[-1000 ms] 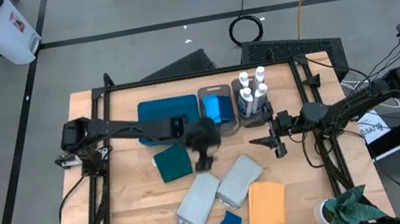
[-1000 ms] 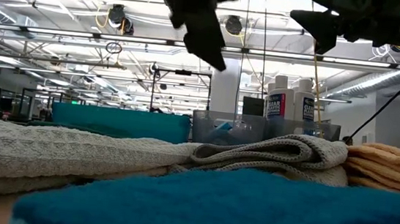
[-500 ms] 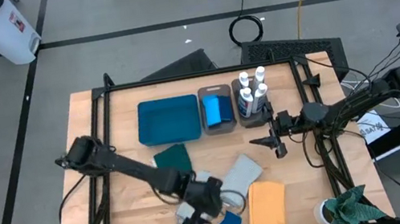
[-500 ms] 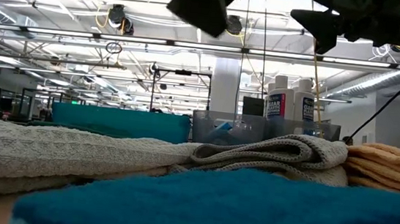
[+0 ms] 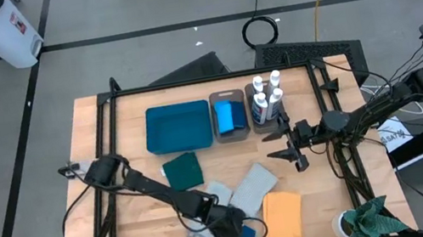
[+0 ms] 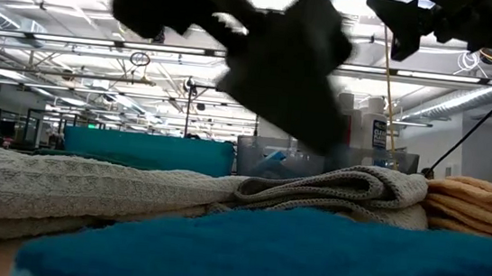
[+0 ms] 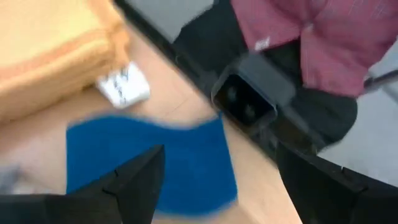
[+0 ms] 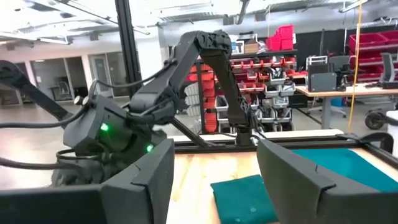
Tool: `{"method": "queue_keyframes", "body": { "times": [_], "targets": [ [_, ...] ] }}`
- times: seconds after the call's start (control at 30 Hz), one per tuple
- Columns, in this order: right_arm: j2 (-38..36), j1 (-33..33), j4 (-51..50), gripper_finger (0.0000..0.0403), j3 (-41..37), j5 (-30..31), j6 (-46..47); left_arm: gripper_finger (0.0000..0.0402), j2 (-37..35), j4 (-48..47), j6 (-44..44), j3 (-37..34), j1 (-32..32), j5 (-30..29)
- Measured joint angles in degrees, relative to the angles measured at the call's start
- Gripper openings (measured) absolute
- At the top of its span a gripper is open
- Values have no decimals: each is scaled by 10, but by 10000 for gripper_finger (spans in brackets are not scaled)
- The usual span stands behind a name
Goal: Pick & Place Kitchen Items
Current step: Put the blue sponge into the left black bin
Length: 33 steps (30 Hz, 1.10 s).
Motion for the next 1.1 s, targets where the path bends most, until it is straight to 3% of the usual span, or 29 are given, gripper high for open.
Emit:
{"method": "queue_keyframes", "body": {
  "times": [0.1, 0.27, 0.57, 0.77, 0.93, 1.1],
  "targets": [
    [0, 0, -3, 200, 0, -1, 4, 310, 15, 20, -22, 0, 6, 21],
    [0, 0, -8, 200, -1, -1, 3, 310, 35, 14, -90, 1, 22, 6],
    [-2, 0, 5, 199, -21, -2, 14, 310, 1, -120, -159, 1, 45, -105],
    [-2, 2, 4, 199, -21, -2, 18, 310, -43, -148, -174, -1, 33, -187],
    [-2, 4, 5, 196, -21, -1, 13, 310, -60, -180, -261, 0, 23, -286],
    [-2, 4, 4, 196, -21, 0, 12, 310, -50, -187, -352, 0, 19, -304]
  ]
}}
